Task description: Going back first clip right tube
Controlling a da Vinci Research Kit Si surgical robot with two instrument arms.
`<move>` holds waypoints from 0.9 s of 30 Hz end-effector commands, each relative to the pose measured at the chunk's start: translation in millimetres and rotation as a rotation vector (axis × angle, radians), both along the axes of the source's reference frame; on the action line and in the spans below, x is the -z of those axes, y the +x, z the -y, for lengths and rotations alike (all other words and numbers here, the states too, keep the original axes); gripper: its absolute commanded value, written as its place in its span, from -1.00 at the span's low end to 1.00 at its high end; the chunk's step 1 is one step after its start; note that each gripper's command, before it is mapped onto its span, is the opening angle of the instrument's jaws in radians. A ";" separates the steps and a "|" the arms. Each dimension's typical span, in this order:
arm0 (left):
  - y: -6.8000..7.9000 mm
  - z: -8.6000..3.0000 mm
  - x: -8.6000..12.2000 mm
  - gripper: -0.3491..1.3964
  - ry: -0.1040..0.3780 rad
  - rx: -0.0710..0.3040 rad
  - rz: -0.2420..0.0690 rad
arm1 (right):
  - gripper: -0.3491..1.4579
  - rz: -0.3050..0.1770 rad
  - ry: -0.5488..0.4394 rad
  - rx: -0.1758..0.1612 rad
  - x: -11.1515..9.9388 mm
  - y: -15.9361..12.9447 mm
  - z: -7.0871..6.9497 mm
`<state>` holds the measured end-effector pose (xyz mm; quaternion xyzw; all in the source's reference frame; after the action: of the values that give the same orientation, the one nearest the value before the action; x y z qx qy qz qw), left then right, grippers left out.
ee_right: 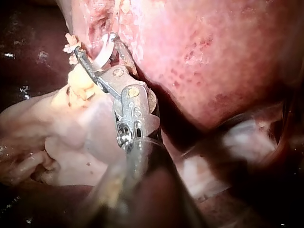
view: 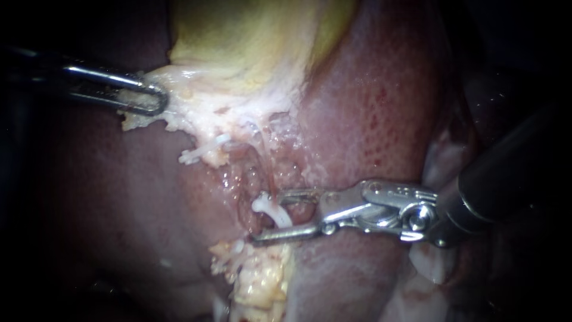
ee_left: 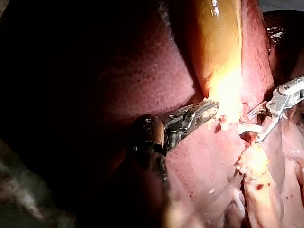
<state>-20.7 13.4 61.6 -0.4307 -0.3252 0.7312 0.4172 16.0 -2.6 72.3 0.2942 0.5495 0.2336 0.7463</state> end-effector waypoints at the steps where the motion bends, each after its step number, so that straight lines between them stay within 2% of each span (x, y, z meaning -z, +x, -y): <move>1: 0.0 0.0 0.0 -1.00 0.000 0.000 0.000 | -0.07 0.000 0.001 0.000 0.0 -0.1 -0.1; 22: 0.2 0.0 0.0 -1.00 0.000 -0.001 0.001 | -0.07 -0.008 -0.005 0.012 -0.3 -3.3 -0.3; 27: 0.2 0.0 0.0 -1.00 0.000 -0.001 0.001 | -0.07 -0.016 0.000 0.030 -0.4 -2.9 0.0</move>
<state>-20.4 13.4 61.7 -0.4309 -0.3255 0.7314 0.4164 13.3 -2.6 72.6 0.3046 0.5523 0.2160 0.7453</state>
